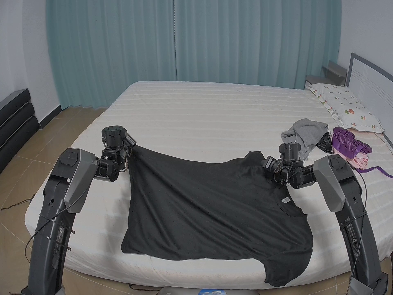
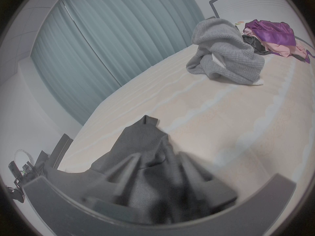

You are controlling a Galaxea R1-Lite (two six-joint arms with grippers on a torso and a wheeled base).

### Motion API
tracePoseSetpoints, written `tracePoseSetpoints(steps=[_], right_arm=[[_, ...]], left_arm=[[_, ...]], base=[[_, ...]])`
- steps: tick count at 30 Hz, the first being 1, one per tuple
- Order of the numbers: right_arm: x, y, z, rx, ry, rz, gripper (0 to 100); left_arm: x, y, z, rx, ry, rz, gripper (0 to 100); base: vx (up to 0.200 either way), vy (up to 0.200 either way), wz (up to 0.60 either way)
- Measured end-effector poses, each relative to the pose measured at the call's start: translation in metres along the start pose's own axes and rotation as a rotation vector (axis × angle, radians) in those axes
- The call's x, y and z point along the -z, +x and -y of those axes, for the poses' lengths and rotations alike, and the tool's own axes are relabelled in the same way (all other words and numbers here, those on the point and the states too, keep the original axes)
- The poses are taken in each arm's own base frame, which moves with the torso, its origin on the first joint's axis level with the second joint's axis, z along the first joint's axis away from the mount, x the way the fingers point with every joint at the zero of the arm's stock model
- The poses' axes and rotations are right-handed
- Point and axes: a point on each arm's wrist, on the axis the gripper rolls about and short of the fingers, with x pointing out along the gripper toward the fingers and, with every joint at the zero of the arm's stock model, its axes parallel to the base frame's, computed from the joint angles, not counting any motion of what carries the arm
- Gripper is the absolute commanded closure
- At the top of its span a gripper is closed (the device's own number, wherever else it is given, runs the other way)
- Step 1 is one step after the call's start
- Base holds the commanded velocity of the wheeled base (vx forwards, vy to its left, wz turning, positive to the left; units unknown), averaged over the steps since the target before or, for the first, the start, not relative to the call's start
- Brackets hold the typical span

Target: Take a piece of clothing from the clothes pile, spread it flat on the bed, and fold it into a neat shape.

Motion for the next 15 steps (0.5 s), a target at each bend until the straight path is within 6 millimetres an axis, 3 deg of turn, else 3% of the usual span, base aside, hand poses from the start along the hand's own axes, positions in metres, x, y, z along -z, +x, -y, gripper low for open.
tracePoseSetpoints(steps=[15], right_arm=[[-0.046,-0.010,0.012,-0.052,0.032,0.197,100]], left_arm=[[0.002,0.000,-0.001,0.001,0.000,-0.002,100]], base=[[0.000,0.000,0.00]])
